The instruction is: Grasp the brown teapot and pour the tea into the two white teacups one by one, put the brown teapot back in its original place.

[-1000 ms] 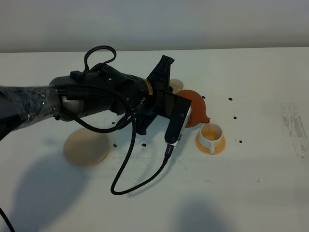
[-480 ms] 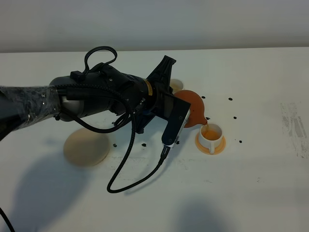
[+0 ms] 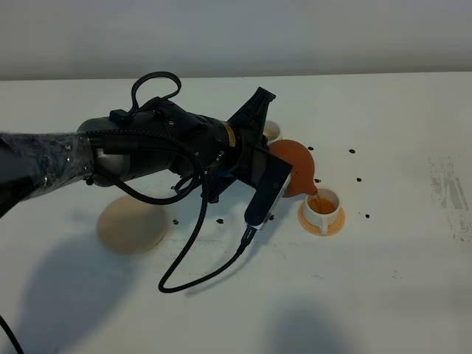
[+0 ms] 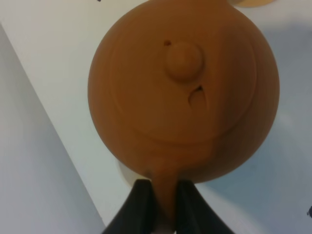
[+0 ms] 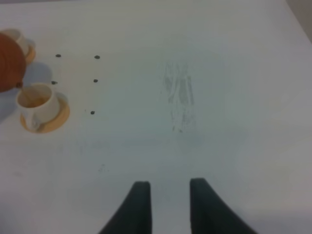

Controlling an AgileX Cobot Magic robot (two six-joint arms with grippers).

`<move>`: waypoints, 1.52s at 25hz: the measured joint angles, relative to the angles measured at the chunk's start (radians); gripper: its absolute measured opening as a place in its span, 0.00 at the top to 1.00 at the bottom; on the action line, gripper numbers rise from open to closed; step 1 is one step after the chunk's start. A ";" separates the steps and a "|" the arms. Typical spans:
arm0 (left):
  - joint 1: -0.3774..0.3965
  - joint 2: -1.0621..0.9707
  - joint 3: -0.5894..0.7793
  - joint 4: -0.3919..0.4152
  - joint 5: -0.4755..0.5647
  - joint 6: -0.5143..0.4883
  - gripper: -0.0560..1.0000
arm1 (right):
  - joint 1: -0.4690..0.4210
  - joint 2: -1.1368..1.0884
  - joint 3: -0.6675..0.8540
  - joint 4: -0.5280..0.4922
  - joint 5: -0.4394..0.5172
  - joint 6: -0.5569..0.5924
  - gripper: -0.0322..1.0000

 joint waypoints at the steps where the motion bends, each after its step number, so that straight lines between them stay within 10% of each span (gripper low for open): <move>1: 0.000 0.000 0.000 -0.001 0.000 0.007 0.86 | 0.000 0.000 0.000 0.000 0.000 0.000 0.75; 38: -0.001 0.000 0.000 -0.005 -0.025 0.115 0.86 | 0.000 0.000 0.000 0.000 0.000 0.000 0.75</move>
